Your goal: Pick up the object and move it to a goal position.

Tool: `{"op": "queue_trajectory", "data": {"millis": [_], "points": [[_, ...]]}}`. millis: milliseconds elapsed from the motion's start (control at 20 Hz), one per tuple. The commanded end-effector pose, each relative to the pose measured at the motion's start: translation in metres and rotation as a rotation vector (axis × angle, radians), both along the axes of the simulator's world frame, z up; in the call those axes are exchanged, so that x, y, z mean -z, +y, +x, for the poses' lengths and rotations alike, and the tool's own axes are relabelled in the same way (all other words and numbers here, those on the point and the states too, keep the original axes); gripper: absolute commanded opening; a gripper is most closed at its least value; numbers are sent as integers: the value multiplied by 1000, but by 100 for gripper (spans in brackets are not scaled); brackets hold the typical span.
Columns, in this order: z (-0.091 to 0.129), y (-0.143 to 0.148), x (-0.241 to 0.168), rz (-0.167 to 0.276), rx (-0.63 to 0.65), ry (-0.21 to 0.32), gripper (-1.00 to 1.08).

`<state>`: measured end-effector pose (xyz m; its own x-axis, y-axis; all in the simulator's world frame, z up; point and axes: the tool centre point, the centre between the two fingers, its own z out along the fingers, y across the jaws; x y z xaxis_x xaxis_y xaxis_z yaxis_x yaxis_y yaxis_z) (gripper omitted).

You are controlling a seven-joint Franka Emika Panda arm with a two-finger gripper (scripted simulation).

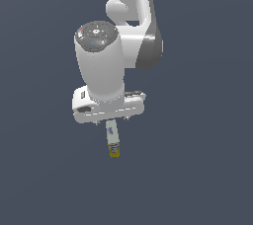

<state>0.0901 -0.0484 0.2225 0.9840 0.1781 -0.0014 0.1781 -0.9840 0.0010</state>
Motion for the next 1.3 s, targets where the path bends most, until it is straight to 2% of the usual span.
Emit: {"op": "queue_trajectory", "data": {"millis": [0, 300, 650, 1250], "points": [[8, -3, 8, 1, -12, -1, 100], [17, -7, 19, 1, -27, -1, 100], [17, -8, 23, 1, -27, 0, 100], [17, -8, 71, 1, -28, -1, 100]]}}
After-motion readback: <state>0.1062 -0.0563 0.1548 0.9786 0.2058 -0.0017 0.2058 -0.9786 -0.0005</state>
